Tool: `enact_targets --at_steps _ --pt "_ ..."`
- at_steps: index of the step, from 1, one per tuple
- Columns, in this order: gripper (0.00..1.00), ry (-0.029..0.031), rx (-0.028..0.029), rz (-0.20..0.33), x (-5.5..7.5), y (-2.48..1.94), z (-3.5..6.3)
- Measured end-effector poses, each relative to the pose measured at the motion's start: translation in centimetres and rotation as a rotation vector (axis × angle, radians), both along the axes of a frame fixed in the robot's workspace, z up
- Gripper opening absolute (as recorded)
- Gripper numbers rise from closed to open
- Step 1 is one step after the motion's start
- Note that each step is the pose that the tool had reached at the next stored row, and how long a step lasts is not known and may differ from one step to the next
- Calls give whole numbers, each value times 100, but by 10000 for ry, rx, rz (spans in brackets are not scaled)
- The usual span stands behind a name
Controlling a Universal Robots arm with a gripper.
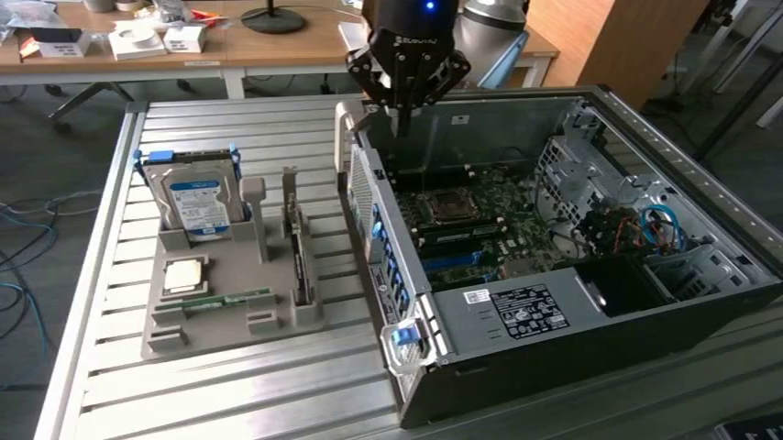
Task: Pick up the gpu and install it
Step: 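Reach for the gpu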
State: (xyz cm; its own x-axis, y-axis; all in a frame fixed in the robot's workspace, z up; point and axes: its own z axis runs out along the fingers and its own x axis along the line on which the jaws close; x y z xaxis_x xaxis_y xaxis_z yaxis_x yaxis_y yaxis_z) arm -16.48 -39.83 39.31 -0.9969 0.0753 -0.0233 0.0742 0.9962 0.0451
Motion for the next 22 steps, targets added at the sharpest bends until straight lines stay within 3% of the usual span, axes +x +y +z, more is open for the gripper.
enact_targets --at_steps 22 --pt "11 0 0 1 -561 25 -1"
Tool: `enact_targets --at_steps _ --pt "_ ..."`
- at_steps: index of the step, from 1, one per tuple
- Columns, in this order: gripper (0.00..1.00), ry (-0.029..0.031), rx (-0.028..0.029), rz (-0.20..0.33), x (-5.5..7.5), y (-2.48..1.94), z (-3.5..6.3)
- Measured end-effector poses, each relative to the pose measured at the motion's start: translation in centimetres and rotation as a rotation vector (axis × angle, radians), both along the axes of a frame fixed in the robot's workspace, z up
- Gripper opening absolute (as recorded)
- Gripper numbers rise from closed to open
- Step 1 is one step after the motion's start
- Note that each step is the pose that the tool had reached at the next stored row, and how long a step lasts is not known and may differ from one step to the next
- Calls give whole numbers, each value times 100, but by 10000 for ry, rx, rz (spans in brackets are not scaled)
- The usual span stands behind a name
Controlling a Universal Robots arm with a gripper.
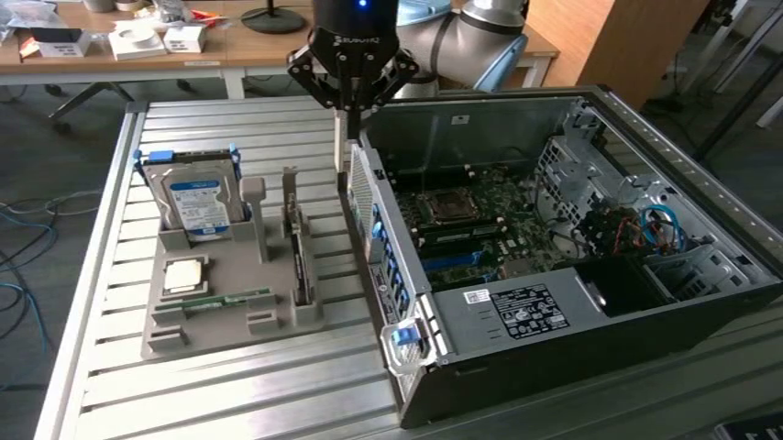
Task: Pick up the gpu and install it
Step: 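Reach for the gpu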
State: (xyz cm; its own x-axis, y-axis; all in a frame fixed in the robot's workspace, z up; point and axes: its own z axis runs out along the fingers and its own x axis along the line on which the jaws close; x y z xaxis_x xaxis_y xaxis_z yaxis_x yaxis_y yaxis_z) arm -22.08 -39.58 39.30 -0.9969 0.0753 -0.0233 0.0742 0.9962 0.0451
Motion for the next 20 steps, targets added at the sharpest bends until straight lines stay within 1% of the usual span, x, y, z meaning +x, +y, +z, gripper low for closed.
enact_targets --at_steps 8,20 --pt "11 0 -1 0 -169 8 -1" --pt "11 0 -6 0 -473 32 -5"
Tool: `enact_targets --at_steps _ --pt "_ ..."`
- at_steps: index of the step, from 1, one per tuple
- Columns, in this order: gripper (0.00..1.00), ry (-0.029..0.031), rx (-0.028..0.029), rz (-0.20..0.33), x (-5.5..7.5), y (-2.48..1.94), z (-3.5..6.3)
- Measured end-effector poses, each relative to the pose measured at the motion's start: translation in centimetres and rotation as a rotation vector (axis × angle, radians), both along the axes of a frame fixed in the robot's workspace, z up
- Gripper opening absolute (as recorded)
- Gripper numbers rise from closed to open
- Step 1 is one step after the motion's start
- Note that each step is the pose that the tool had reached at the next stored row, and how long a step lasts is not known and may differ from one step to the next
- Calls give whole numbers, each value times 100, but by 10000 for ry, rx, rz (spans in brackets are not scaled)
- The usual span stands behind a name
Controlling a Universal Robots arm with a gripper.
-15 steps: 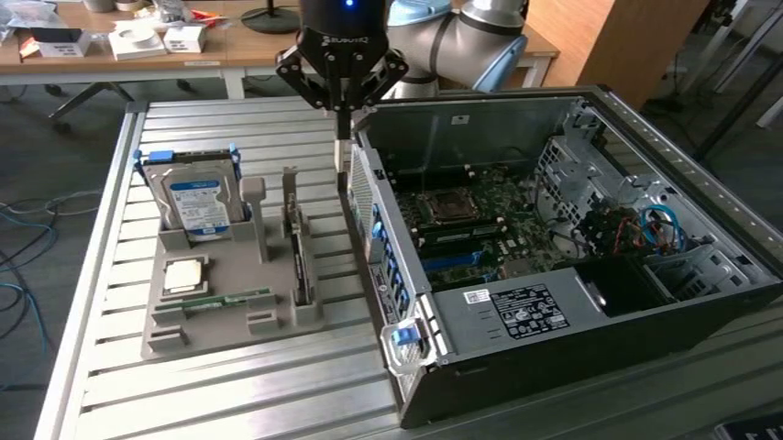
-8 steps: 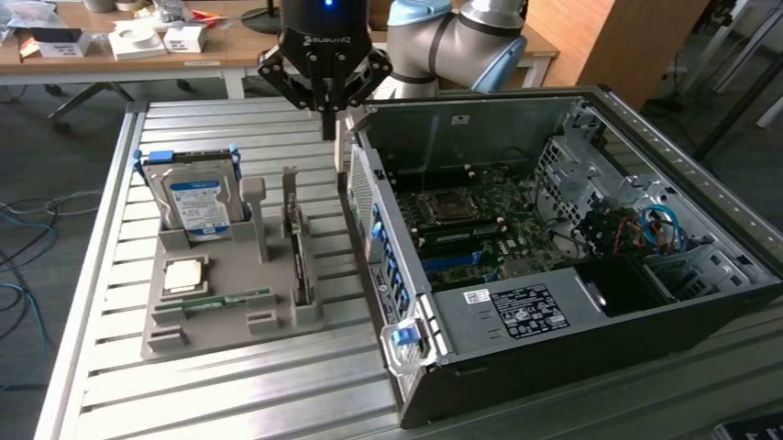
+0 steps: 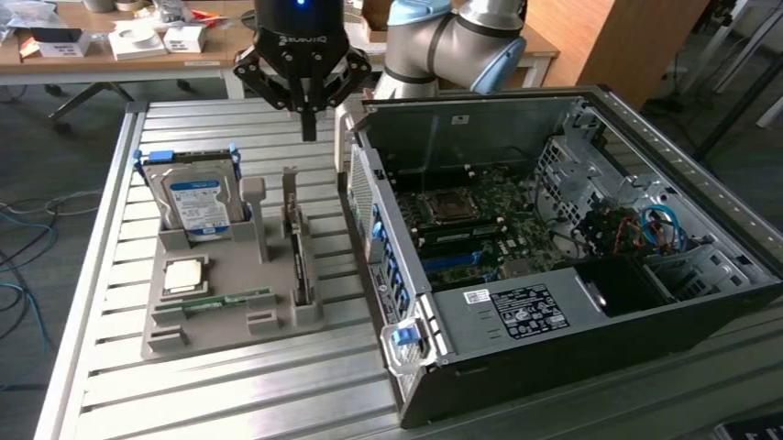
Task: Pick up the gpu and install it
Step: 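Reach for the gpu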
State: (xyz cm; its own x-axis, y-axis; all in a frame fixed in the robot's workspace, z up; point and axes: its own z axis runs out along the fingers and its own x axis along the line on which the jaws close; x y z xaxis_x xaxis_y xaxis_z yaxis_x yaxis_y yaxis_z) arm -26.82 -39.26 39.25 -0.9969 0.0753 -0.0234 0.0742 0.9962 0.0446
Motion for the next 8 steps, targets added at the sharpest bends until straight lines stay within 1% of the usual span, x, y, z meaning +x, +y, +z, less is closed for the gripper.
enact_targets --at_steps 8 --pt "11 0 -26 0 -168 19 -4"
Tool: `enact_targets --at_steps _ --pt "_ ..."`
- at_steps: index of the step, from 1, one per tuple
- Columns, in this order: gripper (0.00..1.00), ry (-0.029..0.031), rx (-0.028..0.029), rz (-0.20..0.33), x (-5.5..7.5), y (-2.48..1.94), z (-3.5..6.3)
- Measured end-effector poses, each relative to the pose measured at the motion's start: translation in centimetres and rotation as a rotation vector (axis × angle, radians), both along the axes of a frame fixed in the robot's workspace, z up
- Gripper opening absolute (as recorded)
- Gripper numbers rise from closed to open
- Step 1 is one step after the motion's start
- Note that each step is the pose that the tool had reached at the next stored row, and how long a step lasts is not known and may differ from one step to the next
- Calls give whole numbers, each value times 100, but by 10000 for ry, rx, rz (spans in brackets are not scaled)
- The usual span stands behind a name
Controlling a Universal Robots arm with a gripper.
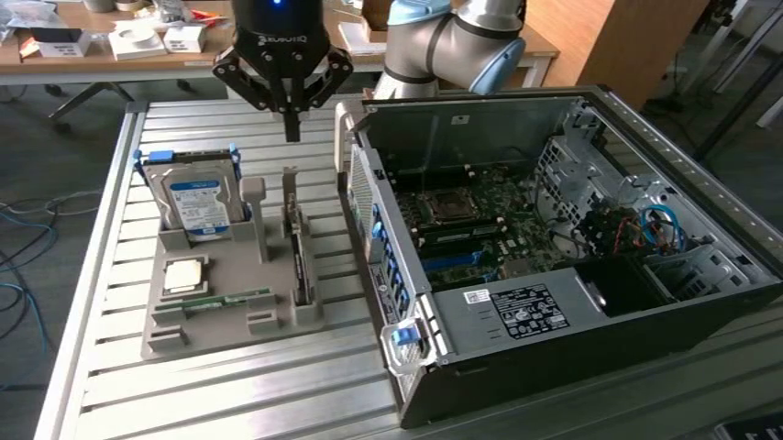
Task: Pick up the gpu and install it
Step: 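Reach for the gpu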
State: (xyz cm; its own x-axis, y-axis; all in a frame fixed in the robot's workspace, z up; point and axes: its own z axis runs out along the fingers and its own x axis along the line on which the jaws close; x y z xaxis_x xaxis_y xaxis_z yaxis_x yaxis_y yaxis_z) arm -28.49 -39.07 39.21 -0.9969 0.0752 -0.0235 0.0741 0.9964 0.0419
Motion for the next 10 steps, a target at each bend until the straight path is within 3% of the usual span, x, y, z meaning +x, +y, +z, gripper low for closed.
enact_targets --at_steps 10 --pt "11 0 -12 0 -31 2 0"
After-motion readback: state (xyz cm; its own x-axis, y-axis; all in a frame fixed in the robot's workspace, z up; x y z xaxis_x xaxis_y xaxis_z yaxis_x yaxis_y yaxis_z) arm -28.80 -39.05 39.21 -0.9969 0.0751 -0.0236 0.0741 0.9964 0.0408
